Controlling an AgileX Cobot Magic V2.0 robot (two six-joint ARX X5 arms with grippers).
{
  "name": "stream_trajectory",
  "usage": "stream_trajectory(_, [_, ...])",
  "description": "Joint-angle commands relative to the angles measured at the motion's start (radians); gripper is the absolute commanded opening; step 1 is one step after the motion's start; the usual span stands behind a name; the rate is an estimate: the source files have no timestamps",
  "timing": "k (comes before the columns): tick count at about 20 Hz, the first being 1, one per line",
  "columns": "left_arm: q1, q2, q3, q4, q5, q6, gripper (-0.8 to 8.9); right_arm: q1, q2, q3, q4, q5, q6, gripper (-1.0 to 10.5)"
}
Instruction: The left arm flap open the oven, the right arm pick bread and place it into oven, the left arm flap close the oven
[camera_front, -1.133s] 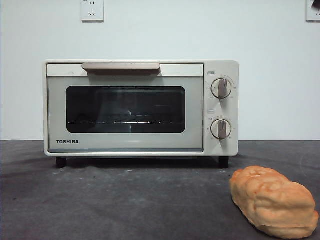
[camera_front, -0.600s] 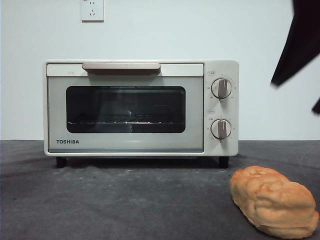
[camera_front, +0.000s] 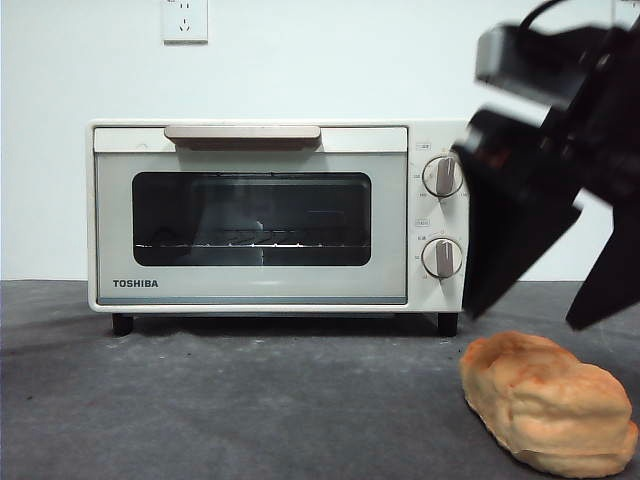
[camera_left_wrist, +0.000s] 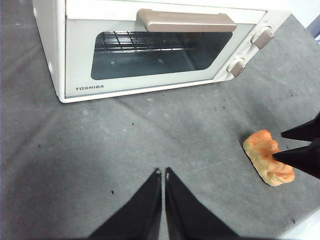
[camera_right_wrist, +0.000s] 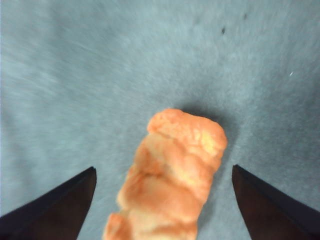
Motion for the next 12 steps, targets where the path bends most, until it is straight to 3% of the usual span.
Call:
stream_trajectory(1, [-0.002,0.004,0.017,0.000,0.003,0.016,0.18,0.016,0.060,0.003,0.037,0.011,0.022,4.3])
stream_trajectory(9, [-0.002,0.004,0.017,0.000,0.003,0.016,0.18,0.048,0.169,0.003,0.059,0.045,0.037,4.3])
stream_trajectory(12, [-0.002,0.004,0.017,0.001,0.003,0.016,0.18,0.052,0.169,0.003,0.059,0.047,0.044,3.1])
